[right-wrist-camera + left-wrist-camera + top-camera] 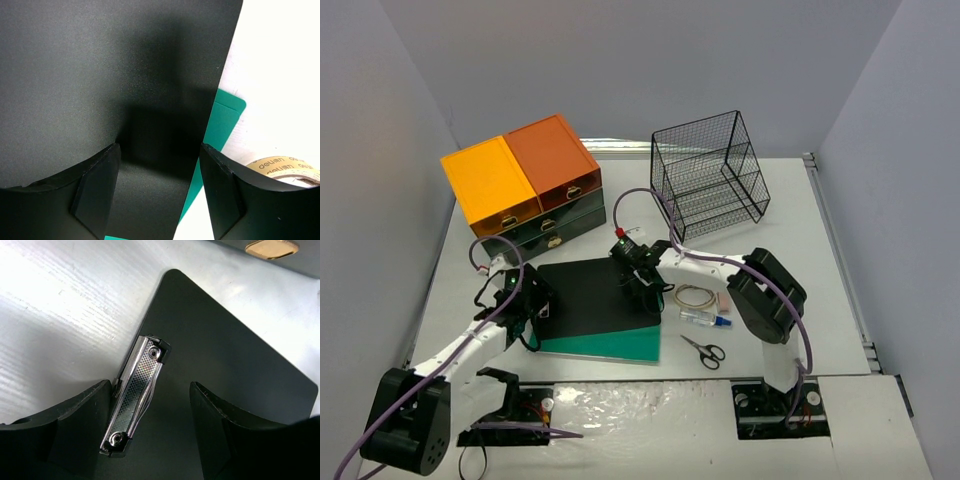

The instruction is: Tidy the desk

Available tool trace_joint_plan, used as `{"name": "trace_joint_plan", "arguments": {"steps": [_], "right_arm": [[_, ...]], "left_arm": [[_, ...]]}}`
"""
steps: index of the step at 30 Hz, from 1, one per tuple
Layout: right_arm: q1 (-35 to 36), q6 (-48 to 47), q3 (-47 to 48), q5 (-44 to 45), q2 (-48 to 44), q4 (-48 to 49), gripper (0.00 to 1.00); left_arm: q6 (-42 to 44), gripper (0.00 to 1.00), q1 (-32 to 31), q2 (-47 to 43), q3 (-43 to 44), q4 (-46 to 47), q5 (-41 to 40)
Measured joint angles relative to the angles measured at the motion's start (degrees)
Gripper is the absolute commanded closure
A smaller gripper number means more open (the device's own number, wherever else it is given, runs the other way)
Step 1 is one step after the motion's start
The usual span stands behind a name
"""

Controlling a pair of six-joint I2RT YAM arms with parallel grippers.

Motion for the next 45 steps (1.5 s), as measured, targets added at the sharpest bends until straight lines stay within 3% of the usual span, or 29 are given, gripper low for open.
{"name": "trace_joint_plan", "arguments": {"steps": [7,16,21,35,45], "right_arm": [[0.92,-0.97,1.79,0.04,1.43,0.12,0.40],[1.35,-1.25,2.33,0.03,2.02,0.64,0.40],[1.35,-1.25,2.33,0.08,2.04,0.61,0.40],[1.35,-1.31,2.40,1.68,2.07,0.15,0.40],[1.35,-1.13,2.81,2.59,2.23,-0.66,0.40]], "left_arm": [[1.59,0.42,0.10,-4.92,0.11,-8.29,0.13],[3.25,0.57,0.27,-11.10,0.11,-14.78,0.31],[4.20,0.66,0.57,-13.81,-0.60,-15.22,0.49],[4.59,0.67,1.02,-21.68,-1.31,-15.05,3.02],[3.37,0.71,1.31,-24.63,0.12,-10.05,9.96]]}}
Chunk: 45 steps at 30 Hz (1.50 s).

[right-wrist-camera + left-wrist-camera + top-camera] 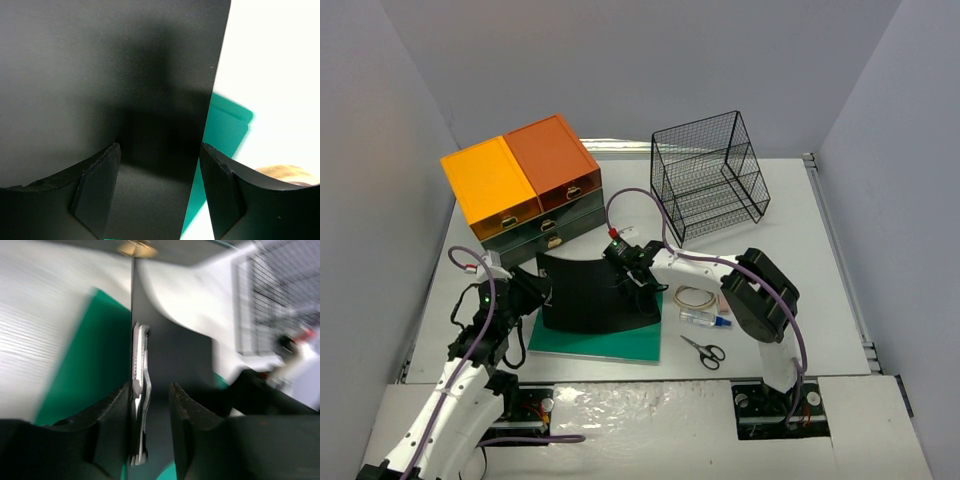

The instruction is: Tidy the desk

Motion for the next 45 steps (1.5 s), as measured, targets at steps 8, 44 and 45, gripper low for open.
{"name": "trace_joint_plan", "arguments": {"steps": [8,44,45], "right_arm": [[1.14,0.29,0.20,-1.57,0.54,2.63,0.40],[3.63,9.50,-1.77,20.07,-29.14,-2.19,0.31],[3.51,9.62,-1.77,20.55,-29.31,-2.71,0.31]], "left_arm": [[-2.68,0.72,-1.17,1.53,0.81,2.67,10.87],[9.07,1.00,-2.33,16.97,39.35,-18.88,26.96],[9.65,1.00,-2.35,18.19,40.20,-19.19,27.69]]}}
